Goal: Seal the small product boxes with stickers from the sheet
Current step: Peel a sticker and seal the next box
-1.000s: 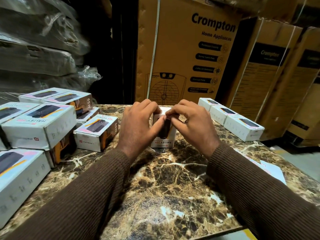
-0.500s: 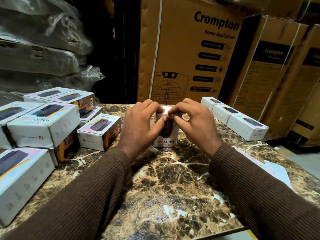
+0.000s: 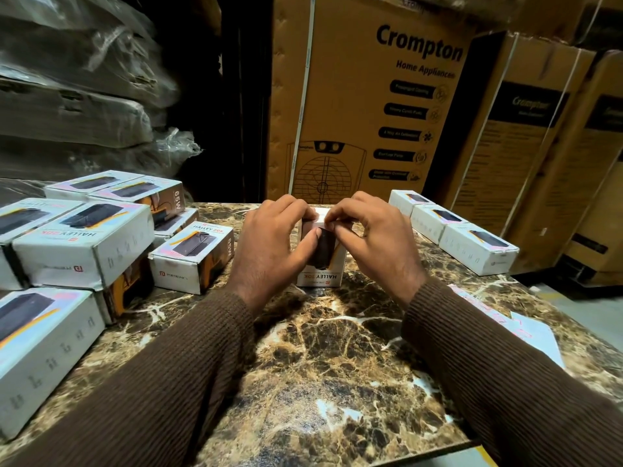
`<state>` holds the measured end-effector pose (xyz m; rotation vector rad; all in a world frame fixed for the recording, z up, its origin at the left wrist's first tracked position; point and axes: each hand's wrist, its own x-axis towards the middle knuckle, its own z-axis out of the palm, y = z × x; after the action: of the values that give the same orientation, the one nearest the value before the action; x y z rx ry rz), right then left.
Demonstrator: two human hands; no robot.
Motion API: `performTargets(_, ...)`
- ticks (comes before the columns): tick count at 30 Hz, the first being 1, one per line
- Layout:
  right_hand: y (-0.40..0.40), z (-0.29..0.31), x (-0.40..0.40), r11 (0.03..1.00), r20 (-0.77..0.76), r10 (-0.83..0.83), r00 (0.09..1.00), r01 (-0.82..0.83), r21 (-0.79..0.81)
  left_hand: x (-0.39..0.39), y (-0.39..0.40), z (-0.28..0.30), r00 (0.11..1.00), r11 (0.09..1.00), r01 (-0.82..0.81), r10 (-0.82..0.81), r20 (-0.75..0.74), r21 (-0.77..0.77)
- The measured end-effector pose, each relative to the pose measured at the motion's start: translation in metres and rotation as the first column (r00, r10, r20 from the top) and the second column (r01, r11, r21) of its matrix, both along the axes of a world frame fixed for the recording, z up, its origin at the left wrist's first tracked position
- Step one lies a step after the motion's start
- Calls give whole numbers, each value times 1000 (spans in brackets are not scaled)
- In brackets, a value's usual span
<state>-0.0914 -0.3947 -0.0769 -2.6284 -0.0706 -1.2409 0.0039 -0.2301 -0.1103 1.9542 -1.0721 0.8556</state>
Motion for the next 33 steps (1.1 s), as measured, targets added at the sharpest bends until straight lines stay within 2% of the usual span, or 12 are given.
performTargets(9,-4,-1,-2,1000,16,25,1000,-25,12,0,4,-1,1000,1000,25,-25,-1,15)
performTargets(17,0,0,0,1000,9,-14,1000,14,-14,0,7,-3,999,999,34,-33,-16,28)
performTargets(26,-5,-6,-5,999,16,-28,999,27,26,-1,11,-3,997,998,66,-65,-28,20)
performTargets(30,-17,-11,-10,998,15,-54,998,53,43,1,10,-5,986,997,76,-76,-149,-9)
performTargets(33,-28,-14,-13,992,49,-46,998,40,120,4,9,-12,902,992,126,-106,-419,21)
